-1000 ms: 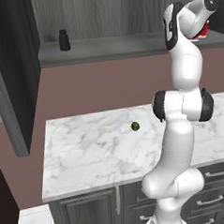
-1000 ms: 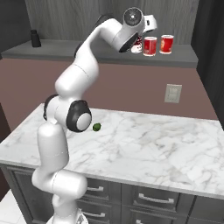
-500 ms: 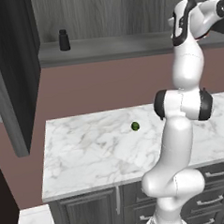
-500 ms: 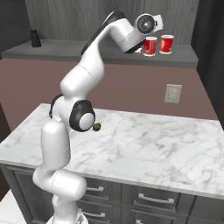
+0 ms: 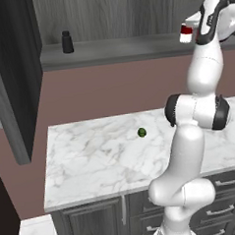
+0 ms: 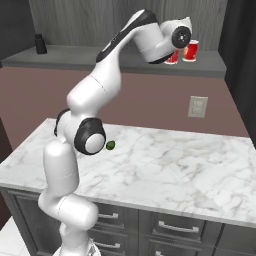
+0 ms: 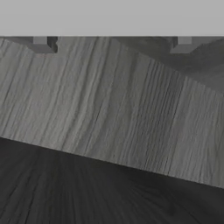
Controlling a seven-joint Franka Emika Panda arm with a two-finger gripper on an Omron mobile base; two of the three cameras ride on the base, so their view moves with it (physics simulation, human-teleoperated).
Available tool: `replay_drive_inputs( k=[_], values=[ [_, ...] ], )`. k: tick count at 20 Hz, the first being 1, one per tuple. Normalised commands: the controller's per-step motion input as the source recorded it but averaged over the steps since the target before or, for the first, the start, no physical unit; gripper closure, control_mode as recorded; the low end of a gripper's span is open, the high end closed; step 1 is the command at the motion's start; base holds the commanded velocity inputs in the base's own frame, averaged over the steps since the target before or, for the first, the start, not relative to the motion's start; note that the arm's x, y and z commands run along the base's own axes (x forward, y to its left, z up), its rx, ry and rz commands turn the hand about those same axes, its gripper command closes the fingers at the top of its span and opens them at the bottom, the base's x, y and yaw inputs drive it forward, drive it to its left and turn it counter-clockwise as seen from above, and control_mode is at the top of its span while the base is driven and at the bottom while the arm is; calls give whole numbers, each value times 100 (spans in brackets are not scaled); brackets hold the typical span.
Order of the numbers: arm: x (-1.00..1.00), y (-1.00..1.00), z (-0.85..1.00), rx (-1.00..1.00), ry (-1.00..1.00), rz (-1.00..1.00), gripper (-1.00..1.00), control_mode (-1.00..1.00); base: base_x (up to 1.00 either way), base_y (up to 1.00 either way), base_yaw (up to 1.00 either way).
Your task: Pick the cans from the counter and place them in their designated side in the cabinet.
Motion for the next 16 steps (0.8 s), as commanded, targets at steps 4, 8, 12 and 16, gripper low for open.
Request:
replay_drive_inputs(
  k=[4, 8, 12, 16],
  values=[
    [-47, 21, 0, -2, -6, 8, -100, -100, 0, 0, 0],
    [-64, 43, 0, -4, -3, 7, -100, -100, 0, 0, 0],
    [-73, 45, -3, -6, -5, 5, -100, -100, 0, 0, 0],
    [-81, 46, -12, -7, -9, 5, -100, -100, 0, 0, 0]
  ],
)
